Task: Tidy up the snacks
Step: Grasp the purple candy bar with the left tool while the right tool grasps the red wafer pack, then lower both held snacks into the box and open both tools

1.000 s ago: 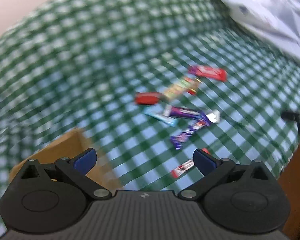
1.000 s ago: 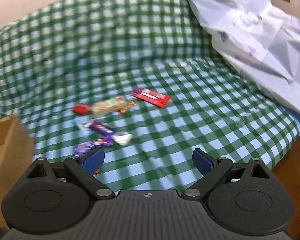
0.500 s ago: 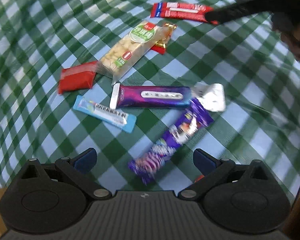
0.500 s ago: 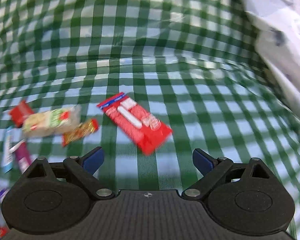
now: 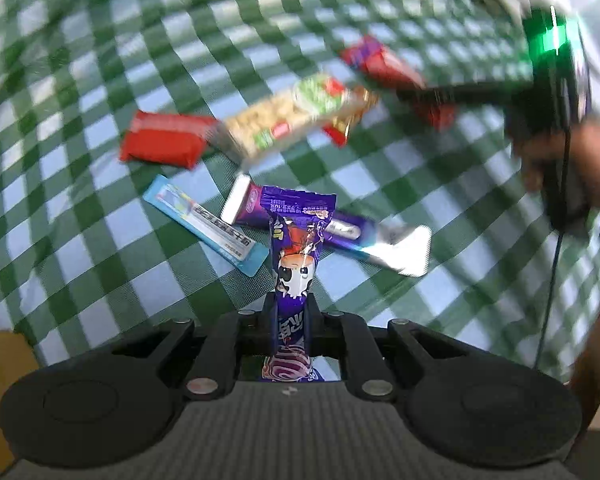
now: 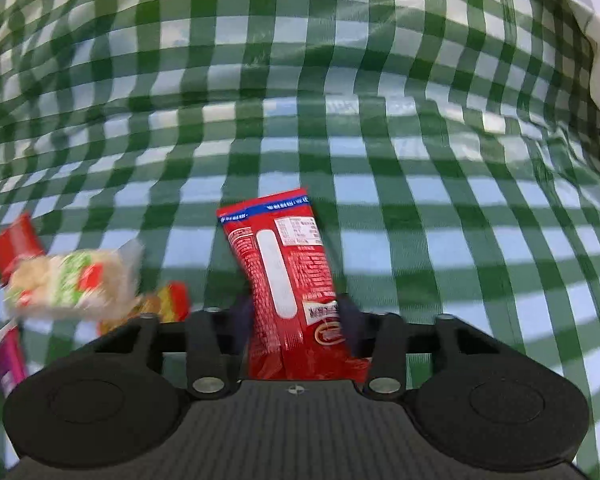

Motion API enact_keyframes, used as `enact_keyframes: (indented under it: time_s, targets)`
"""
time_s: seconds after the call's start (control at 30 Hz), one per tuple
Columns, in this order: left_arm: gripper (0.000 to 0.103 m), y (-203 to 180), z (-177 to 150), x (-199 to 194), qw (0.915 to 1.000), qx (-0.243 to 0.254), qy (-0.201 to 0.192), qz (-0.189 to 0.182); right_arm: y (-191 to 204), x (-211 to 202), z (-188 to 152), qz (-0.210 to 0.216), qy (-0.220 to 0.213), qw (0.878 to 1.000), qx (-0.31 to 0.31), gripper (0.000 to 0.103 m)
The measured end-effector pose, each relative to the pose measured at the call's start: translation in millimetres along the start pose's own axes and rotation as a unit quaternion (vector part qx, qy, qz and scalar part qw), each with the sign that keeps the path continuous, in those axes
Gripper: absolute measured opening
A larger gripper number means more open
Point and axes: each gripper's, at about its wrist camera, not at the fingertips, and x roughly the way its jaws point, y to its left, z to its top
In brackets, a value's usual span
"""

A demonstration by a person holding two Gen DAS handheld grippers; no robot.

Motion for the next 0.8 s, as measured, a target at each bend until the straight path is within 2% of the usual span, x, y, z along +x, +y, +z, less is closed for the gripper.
enact_keyframes:
  time_s: [0.17, 0.33, 0.53, 0.7, 0.8]
  targets:
    - [0.012, 0, -20, -73, 0.9978, -0.030, -0.059, -0.006, 1, -55, -29, -0.024, -0.025, 0.998, 0.048, 0.031]
    - [0.012, 6, -56, -145, 0.9930, -0.056, -0.103, 0.006, 29, -149, -53, -0.024, -0.088, 0.994, 0.055, 0.031]
    - [0.012, 19, -119, -228, 0.9855, -0.094, -0.139, 0.024, 99, -271, -90, 0.039, -0.156, 0.984, 0.082, 0.031]
    - [0.012, 34, -183, -283, 0.9790, -0.119, -0.156, 0.053, 173, -347, -126, 0.097, -0.171, 0.977, 0.077, 0.031]
    - [0.012, 48, -221, -309, 0.9743, -0.141, -0.163, 0.066, 220, -375, -146, 0.135, -0.161, 0.976, 0.065, 0.031]
